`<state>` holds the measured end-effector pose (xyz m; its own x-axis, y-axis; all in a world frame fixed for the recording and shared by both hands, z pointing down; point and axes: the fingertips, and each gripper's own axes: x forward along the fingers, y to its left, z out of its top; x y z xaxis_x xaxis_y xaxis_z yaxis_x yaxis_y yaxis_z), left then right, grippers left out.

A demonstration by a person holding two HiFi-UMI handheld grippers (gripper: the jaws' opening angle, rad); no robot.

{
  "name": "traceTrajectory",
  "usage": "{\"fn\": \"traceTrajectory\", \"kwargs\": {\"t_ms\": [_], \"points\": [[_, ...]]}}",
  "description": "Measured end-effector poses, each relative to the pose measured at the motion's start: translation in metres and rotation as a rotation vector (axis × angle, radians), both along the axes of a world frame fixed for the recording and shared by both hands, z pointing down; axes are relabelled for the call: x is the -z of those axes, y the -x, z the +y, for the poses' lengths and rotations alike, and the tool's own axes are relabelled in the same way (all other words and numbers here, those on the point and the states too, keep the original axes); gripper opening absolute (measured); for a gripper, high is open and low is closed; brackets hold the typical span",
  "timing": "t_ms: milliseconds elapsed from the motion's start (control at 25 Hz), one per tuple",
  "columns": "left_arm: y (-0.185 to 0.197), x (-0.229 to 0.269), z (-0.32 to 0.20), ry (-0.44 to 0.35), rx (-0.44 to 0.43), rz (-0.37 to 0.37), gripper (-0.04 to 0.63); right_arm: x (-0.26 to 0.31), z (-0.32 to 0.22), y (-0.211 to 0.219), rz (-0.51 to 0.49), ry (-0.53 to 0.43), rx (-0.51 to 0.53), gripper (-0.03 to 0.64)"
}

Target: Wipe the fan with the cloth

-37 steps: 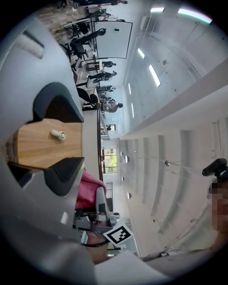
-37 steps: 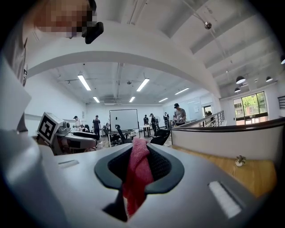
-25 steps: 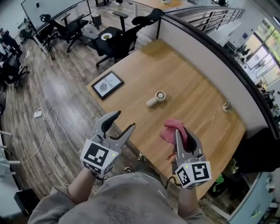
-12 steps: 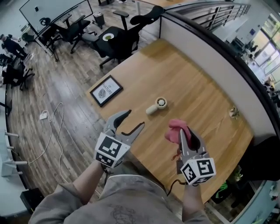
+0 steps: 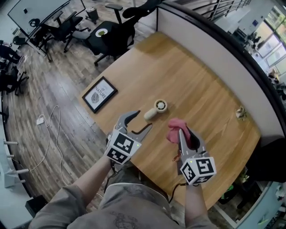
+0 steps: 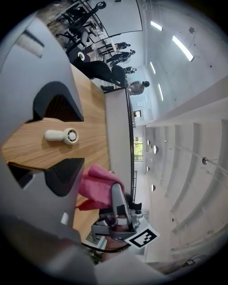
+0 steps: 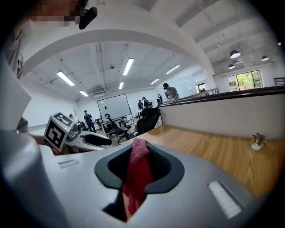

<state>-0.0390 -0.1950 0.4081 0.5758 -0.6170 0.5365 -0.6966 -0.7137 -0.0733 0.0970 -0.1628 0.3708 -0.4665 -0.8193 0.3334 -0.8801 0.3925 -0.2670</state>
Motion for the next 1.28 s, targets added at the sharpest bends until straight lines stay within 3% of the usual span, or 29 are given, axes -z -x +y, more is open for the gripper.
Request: {"fn": "traceTrajectory", "kwargs": {"t_ms": [760,880,1040,1280], "points": [[-0.006,-0.180,-0.042,0.218,-0.153,-0.111,0.268,-0.104,-0.061,0.022,0.066,0.126,-0.090,0.069],[-0.005,-0.194,-0.046,0.228,-0.147,-0.116,0.258,-0.115,-0.066,0.019,0.077,0.138,-0.100,0.069],[-0.001,-0.200,-0.051,0.222,-0.128,-0.100,0.184,-0.128,-0.070,0.020,0.071,0.154,-0.104,0.069],[-0.001,-0.203,-0.050,0.219,-0.191,-0.072,0.181,-0.135,-0.081,0.025,0.082,0.148,-0.133,0.069]]}}
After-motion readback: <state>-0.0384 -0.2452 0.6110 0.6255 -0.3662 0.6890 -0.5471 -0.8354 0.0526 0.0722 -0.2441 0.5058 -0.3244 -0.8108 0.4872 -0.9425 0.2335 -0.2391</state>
